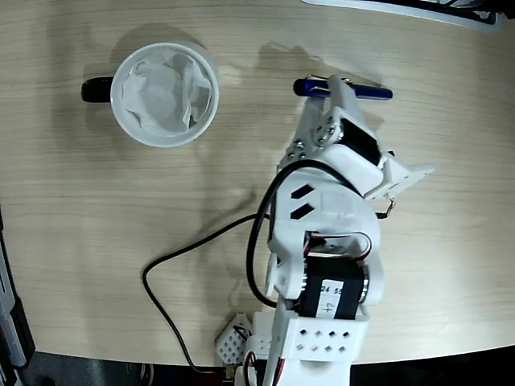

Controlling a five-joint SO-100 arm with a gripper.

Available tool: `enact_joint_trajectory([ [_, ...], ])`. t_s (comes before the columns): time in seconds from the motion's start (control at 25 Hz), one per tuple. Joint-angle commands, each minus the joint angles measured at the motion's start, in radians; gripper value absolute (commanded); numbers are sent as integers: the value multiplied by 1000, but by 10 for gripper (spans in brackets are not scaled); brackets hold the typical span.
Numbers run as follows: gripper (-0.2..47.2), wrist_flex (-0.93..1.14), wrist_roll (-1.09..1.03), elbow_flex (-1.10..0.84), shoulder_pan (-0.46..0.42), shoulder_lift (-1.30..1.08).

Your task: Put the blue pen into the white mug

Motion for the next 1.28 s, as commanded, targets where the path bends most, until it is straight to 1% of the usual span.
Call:
enact_joint_trajectory([
  [0.0, 0, 2, 32, 3, -29, 126],
  [0.36, 0, -2, 120, 35, -166, 295],
  [0.56, 0, -54, 193, 83, -244, 388],
  [0.84, 0, -89, 267, 127, -377, 528],
  [1.08, 0, -112, 293, 153, -499, 637],
  [1.24, 0, -126, 295, 202, -546, 658],
])
